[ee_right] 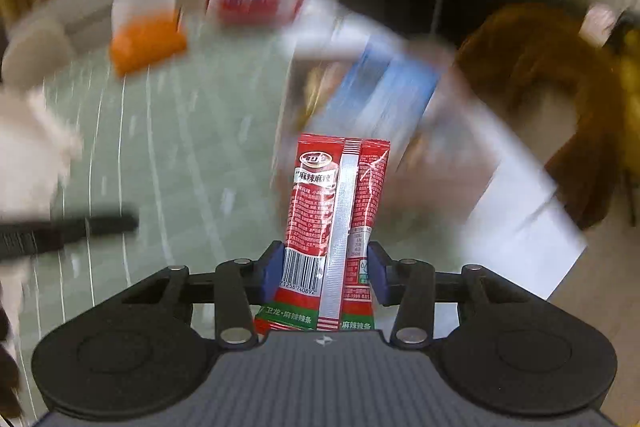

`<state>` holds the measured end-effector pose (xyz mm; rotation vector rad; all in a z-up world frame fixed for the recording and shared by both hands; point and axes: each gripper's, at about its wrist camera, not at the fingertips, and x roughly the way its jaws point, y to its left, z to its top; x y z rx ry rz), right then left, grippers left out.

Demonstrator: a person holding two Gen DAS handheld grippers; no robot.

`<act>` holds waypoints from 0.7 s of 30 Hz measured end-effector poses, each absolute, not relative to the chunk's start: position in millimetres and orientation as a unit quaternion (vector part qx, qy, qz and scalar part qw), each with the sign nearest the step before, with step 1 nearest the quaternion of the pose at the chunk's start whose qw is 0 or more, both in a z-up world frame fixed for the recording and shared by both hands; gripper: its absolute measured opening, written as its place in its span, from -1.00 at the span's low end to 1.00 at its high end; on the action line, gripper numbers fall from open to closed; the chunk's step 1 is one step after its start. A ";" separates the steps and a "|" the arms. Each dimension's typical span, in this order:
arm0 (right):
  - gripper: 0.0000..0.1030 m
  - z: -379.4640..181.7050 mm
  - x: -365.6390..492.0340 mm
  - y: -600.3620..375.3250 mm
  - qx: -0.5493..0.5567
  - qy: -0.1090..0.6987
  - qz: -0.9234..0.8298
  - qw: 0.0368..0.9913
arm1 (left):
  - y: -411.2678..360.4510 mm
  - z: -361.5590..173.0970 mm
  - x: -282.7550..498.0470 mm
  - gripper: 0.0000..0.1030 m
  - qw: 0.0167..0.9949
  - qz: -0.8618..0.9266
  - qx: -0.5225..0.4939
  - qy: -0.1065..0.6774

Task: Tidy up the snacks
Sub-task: 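Drop the red sauce packet into the pink box, open right tool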

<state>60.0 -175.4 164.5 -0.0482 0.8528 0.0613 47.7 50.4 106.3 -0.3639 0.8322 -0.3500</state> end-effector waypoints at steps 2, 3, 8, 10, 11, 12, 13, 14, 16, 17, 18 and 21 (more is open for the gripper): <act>-0.15 199.3 81.1 -183.0 -0.010 0.385 0.027 0.922 | 50.2 114.8 50.5 -0.32 0.888 -0.172 -0.177 0.389; -0.15 213.1 93.2 -184.5 -0.007 0.373 0.026 0.927 | 51.1 117.7 51.4 -0.32 0.889 -0.173 -0.179 0.384; -0.13 239.2 154.1 -185.6 -0.004 0.359 0.011 0.933 | 62.8 115.4 57.2 -0.32 0.891 -0.160 -0.190 0.381; -0.06 234.0 177.0 -187.0 0.012 0.382 0.023 0.924 | 68.3 107.9 60.8 -0.32 0.888 -0.148 -0.194 0.389; -0.01 230.3 182.4 -186.3 0.017 0.388 0.018 0.921 | 71.8 103.2 62.9 -0.32 0.887 -0.142 -0.195 0.395; 0.01 225.9 185.7 -185.0 0.017 0.390 0.012 0.921 | 74.7 97.8 65.5 -0.32 0.885 -0.137 -0.193 0.401; 0.09 223.2 183.2 -183.0 0.013 0.388 0.012 0.921 | 76.8 93.4 66.4 -0.32 0.884 -0.134 -0.191 0.405; 0.27 217.9 178.7 -181.1 0.010 0.385 0.014 0.923 | 78.4 88.2 68.9 -0.32 0.883 -0.132 -0.187 0.409; 0.43 208.7 166.3 -179.2 0.011 0.378 0.018 0.926 | 78.5 77.5 69.7 -0.32 0.883 -0.133 -0.175 0.415; 0.43 203.2 160.4 -178.8 0.013 0.378 0.021 0.925 | 77.1 71.6 69.4 -0.32 0.883 -0.134 -0.167 0.418; 0.43 194.8 150.8 -179.5 0.017 0.380 0.023 0.924 | 75.0 66.3 69.5 -0.32 0.883 -0.136 -0.159 0.419; 0.51 161.6 118.6 -184.1 0.045 0.386 0.011 0.921 | 64.4 49.6 62.0 -0.32 0.889 -0.154 -0.124 0.412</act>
